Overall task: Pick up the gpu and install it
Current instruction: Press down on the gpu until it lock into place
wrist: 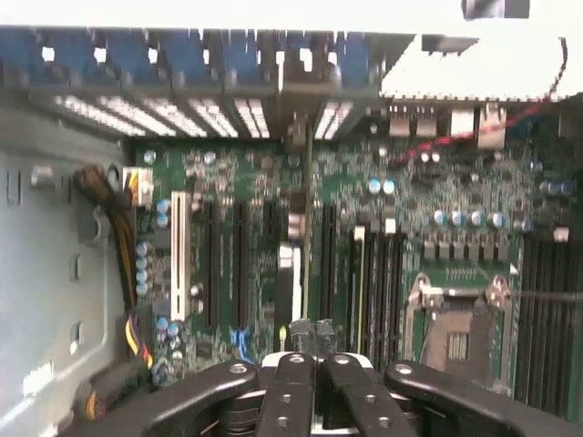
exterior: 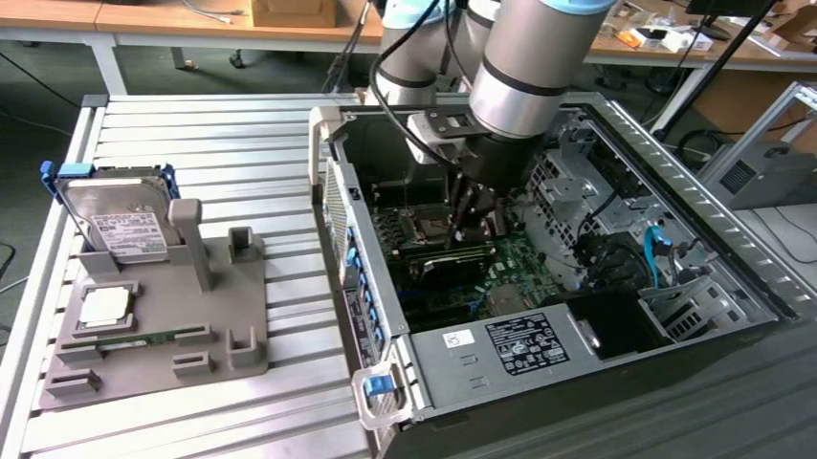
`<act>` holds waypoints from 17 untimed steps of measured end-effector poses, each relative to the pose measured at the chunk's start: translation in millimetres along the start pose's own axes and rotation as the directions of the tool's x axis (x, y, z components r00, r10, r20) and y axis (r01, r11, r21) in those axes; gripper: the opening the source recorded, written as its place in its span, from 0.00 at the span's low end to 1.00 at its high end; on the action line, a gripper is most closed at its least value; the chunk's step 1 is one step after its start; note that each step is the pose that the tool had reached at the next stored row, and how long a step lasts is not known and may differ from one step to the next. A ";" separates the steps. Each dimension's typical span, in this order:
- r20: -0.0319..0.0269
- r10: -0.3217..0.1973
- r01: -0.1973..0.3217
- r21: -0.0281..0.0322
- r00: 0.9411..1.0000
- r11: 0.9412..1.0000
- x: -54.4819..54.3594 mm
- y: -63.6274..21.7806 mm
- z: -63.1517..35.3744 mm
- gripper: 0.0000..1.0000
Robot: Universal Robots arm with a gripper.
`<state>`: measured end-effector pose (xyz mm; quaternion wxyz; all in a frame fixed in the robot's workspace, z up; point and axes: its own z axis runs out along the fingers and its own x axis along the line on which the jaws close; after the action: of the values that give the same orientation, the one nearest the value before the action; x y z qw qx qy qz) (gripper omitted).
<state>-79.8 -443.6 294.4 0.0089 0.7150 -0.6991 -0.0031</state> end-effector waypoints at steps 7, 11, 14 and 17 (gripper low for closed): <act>0.000 0.000 0.000 0.001 1.000 1.000 -0.8 30.8 10.7 0.11; 0.000 0.000 0.000 0.001 1.000 1.000 -0.9 37.5 12.9 0.11; 0.000 0.000 0.000 0.001 1.000 1.000 -1.0 40.8 15.1 0.11; 0.000 0.000 0.000 0.001 1.000 1.000 -1.1 42.5 17.1 0.11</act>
<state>-122.7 -443.6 278.1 0.0087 0.7150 -0.6991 -0.0027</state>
